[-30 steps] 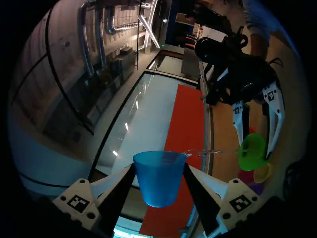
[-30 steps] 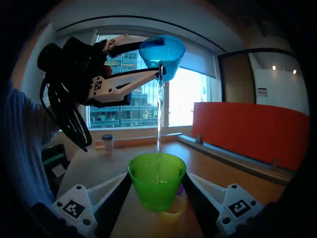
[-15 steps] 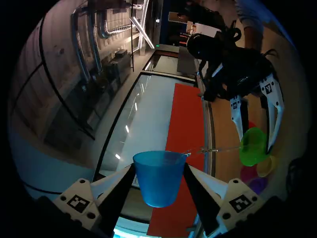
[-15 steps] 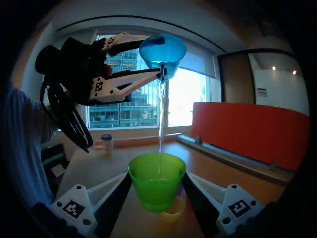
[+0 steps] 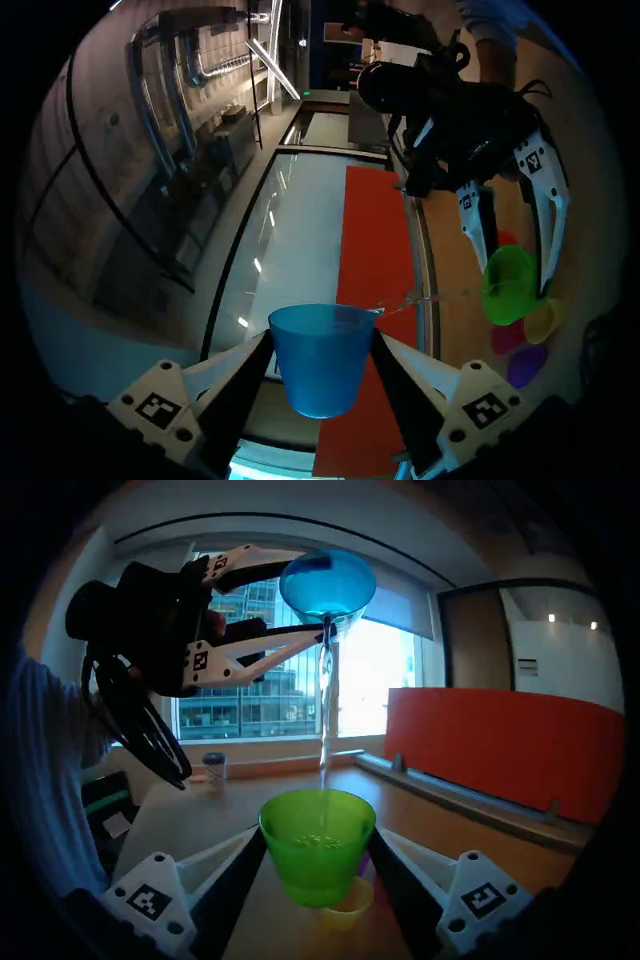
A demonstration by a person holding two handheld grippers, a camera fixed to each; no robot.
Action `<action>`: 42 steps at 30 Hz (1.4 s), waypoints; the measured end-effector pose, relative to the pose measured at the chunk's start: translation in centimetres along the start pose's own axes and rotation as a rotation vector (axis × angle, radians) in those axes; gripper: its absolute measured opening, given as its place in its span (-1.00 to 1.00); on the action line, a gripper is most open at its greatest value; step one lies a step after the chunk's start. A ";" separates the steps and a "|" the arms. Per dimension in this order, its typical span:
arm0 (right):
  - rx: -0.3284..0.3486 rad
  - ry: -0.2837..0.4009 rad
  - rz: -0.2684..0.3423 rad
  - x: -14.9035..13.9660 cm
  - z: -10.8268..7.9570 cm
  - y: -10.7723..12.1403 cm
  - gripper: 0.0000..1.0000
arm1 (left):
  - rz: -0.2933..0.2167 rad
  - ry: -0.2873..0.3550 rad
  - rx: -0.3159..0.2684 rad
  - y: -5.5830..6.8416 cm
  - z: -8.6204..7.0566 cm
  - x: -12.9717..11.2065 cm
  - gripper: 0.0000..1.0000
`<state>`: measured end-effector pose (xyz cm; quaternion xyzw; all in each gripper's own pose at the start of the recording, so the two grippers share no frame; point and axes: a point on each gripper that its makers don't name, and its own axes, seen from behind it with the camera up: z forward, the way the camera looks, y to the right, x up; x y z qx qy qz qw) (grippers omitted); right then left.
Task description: Pour water
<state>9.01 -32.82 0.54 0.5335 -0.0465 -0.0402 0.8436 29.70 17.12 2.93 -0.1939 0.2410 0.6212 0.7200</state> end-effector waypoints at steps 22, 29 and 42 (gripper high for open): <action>-0.003 0.006 0.002 0.4 0.1 0.1 0.79 | 0.138 0.004 -0.004 0.2 -0.2 0.8 0.72; -0.007 0.008 0.003 0.3 0.0 0.2 0.79 | 0.182 0.009 -0.004 0.5 -0.4 1.1 0.72; -0.008 0.011 0.006 0.3 0.0 0.3 0.79 | 0.202 0.007 0.000 0.6 -0.5 1.3 0.72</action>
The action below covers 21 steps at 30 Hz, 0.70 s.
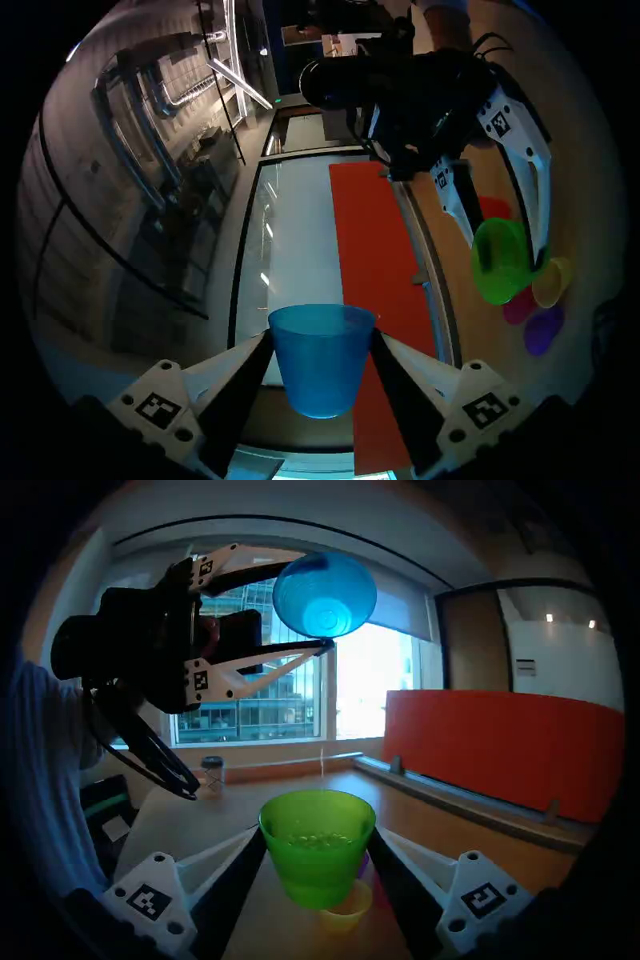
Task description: Pour water
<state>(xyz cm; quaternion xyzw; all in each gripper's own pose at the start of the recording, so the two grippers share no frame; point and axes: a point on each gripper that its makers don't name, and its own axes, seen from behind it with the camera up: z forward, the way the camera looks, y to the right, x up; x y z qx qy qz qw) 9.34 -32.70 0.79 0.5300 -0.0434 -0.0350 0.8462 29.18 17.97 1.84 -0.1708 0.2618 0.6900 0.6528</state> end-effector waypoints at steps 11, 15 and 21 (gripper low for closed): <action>0.001 0.000 0.002 -0.1 0.2 -0.1 0.79 | 0.002 0.002 0.004 0.5 -0.2 0.3 0.72; 0.001 -0.001 0.002 -0.1 0.3 -0.1 0.78 | 0.008 0.003 0.006 0.3 -0.2 0.2 0.72; -0.002 0.001 0.003 0.1 0.4 0.0 0.79 | -0.031 0.001 0.014 -0.9 0.2 -0.5 0.72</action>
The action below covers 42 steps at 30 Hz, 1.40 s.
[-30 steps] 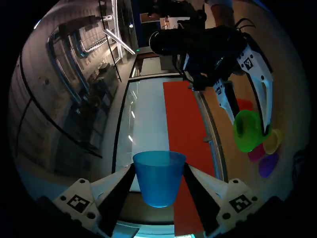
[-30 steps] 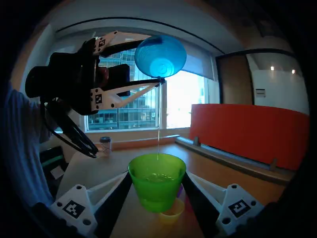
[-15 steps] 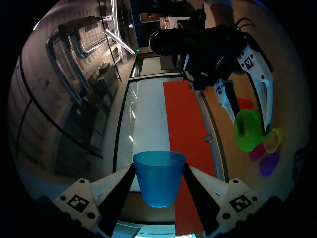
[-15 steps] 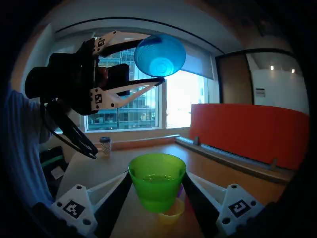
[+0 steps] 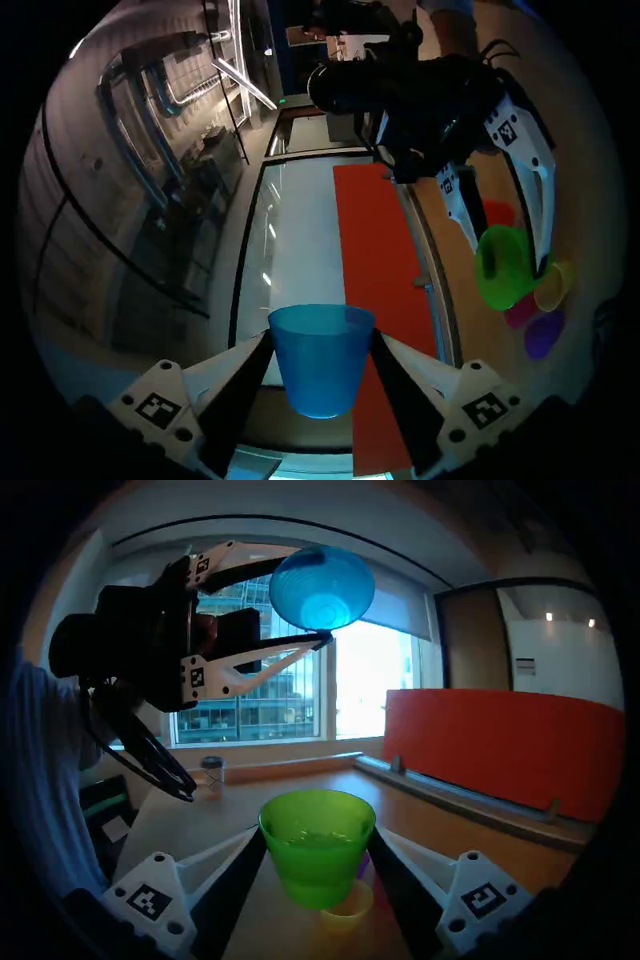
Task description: Pour water
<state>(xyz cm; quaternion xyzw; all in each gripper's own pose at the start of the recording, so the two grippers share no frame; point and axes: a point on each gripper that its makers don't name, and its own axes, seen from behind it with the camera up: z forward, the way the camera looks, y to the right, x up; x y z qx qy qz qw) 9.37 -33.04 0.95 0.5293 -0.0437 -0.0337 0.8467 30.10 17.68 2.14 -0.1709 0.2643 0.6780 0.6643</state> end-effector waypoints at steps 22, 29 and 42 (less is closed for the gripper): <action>-0.017 0.020 -0.006 1.1 -0.6 0.2 0.78 | -0.589 -0.014 -0.022 1.5 1.0 -0.8 0.72; -0.020 0.024 -0.006 1.1 -0.9 0.2 0.78 | -0.772 -0.033 -0.027 1.9 0.9 -1.2 0.71; -0.028 0.035 -0.002 1.7 -1.5 0.3 0.79 | -1.164 -0.005 -0.014 1.0 0.8 -1.8 0.72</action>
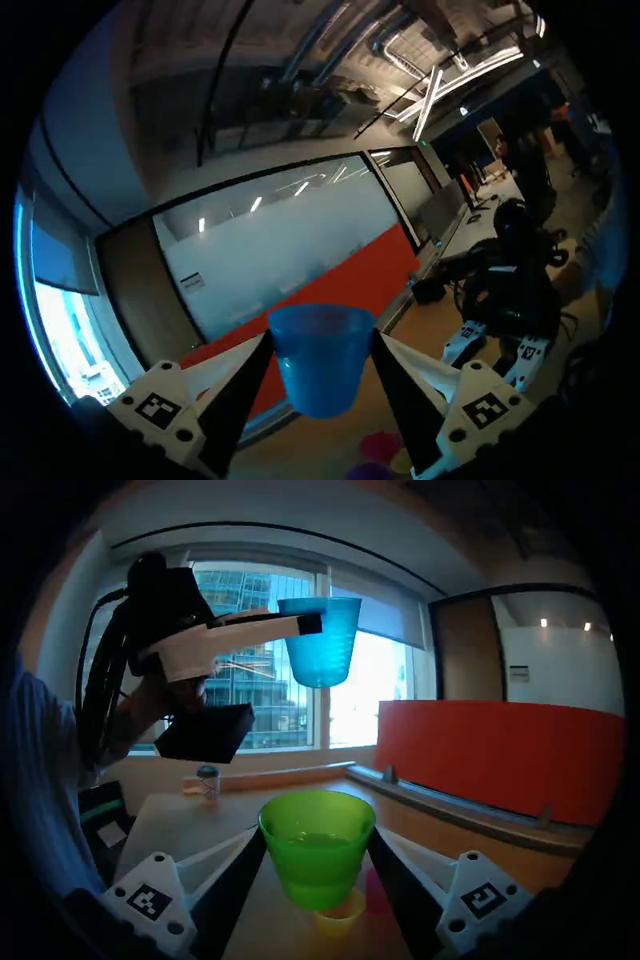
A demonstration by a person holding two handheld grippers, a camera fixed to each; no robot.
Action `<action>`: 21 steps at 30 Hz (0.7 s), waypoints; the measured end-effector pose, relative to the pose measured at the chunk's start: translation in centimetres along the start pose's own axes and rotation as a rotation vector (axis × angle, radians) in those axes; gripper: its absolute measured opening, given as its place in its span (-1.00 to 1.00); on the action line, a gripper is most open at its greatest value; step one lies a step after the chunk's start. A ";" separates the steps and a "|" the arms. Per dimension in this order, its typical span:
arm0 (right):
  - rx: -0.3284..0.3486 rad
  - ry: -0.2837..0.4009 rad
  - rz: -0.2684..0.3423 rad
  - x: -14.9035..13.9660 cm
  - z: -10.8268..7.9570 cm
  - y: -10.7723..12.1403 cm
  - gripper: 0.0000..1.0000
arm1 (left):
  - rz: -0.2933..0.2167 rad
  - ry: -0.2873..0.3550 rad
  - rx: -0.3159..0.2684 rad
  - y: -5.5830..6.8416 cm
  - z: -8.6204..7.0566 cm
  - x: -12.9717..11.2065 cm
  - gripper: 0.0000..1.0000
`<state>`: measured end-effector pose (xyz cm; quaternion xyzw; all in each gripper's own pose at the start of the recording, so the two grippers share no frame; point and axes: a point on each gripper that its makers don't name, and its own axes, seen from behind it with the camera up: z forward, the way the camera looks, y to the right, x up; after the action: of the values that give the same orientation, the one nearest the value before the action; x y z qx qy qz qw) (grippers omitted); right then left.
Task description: Pour water
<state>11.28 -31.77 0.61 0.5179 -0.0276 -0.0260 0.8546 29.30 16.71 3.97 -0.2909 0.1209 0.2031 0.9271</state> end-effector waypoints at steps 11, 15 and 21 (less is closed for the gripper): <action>-0.007 0.005 -0.004 0.4 -0.5 -0.1 0.79 | -0.395 0.022 -0.030 -0.8 0.0 0.2 0.72; -0.010 0.008 -0.001 0.7 -0.6 0.0 0.79 | -0.467 0.027 -0.056 -0.6 -0.1 0.2 0.72; -0.016 0.008 -0.001 0.7 -0.9 0.1 0.78 | -0.450 0.021 -0.049 -0.9 -0.3 -0.4 0.72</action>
<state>12.00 -30.99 0.30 0.5111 -0.0238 -0.0245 0.8588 29.32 15.75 4.33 -0.3351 0.0576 -0.0090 0.9404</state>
